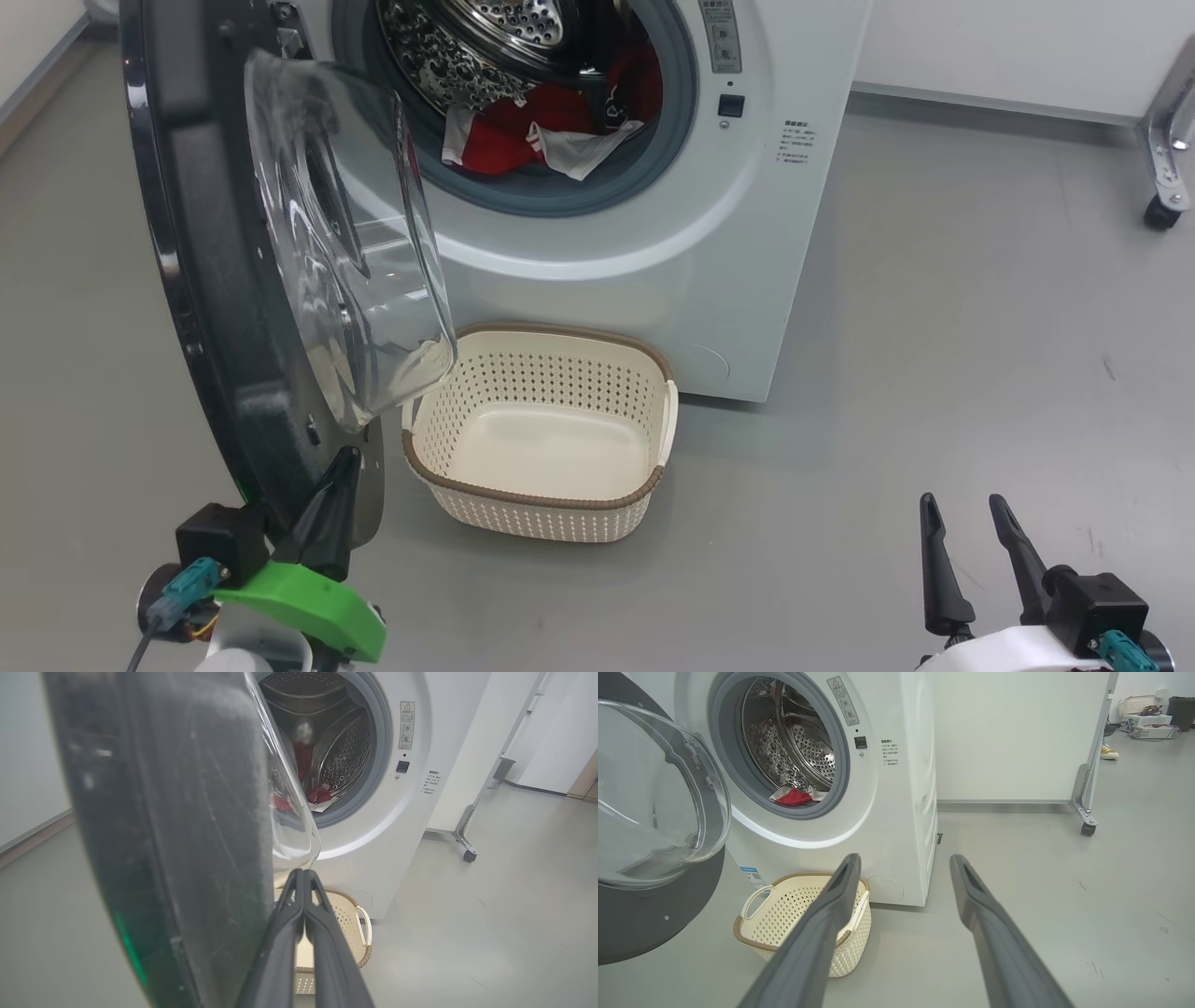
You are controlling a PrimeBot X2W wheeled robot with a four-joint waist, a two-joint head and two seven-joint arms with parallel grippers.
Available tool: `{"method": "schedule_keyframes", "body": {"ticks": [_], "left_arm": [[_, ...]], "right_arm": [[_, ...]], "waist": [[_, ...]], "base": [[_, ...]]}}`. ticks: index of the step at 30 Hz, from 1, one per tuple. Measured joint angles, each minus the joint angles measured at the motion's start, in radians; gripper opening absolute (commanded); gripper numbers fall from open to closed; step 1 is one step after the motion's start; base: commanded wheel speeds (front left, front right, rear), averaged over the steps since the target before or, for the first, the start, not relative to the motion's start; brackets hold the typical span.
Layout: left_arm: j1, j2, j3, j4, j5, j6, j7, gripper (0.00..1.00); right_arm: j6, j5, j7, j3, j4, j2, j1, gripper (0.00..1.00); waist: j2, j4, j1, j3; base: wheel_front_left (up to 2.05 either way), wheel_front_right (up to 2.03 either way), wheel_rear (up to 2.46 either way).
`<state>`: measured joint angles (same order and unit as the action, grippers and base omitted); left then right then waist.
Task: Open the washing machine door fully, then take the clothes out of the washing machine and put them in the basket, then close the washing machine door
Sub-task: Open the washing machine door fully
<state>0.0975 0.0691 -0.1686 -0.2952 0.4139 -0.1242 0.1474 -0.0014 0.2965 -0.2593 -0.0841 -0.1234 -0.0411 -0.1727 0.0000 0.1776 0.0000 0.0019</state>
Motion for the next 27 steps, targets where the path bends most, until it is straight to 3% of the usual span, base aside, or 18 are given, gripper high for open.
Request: {"method": "schedule_keyframes", "body": {"ticks": [27], "left_arm": [[0.07,0.058,0.194,-0.04,0.109,0.024,0.066,0.0]], "right_arm": [[-0.001,-0.027,0.0,-0.048,0.002,0.001,0.054,1.0]], "waist": [[0.0,0.116,0.0,0.129]], "base": [[0.0,0.0,0.0]]}}
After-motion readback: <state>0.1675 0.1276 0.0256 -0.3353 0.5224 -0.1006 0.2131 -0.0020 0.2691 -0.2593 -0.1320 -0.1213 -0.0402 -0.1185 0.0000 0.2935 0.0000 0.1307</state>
